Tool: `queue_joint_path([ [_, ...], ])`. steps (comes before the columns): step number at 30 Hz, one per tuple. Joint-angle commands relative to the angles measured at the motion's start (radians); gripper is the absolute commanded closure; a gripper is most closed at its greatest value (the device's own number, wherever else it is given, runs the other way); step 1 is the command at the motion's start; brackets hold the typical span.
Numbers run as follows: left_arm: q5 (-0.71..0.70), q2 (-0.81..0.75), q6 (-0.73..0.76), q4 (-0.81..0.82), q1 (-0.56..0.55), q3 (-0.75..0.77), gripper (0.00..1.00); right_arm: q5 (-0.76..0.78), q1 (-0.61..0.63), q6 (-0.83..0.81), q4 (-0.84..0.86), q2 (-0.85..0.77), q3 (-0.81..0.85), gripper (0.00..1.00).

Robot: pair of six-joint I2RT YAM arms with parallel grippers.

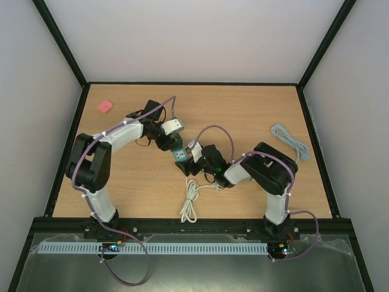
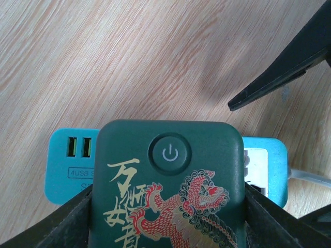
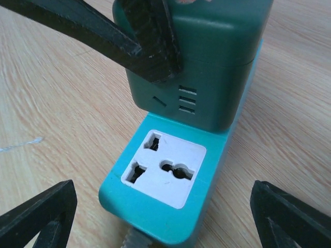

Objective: Pull the plug off the socket

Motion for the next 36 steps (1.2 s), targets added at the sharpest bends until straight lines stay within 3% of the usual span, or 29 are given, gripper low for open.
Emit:
queue_joint_path([
  [1,0.043,-0.036,-0.054,0.013,-0.015,-0.038,0.43,0.102,0.034,-0.049,0.071,0.033,0.024,0.12],
  [10,0.047,-0.069,-0.064,0.032,-0.018,-0.077,0.49,0.189,0.038,-0.08,0.111,0.07,0.029,0.31],
  [21,0.042,-0.074,-0.084,0.053,-0.048,-0.101,0.55,0.207,0.038,-0.093,0.116,0.116,0.074,0.35],
  [31,0.053,-0.09,-0.113,0.057,-0.05,-0.087,0.59,0.216,0.038,-0.102,0.111,0.117,0.054,0.63],
  [36,0.066,-0.106,-0.107,0.039,-0.05,-0.073,0.59,0.212,0.038,-0.101,0.069,0.127,0.057,0.85],
])
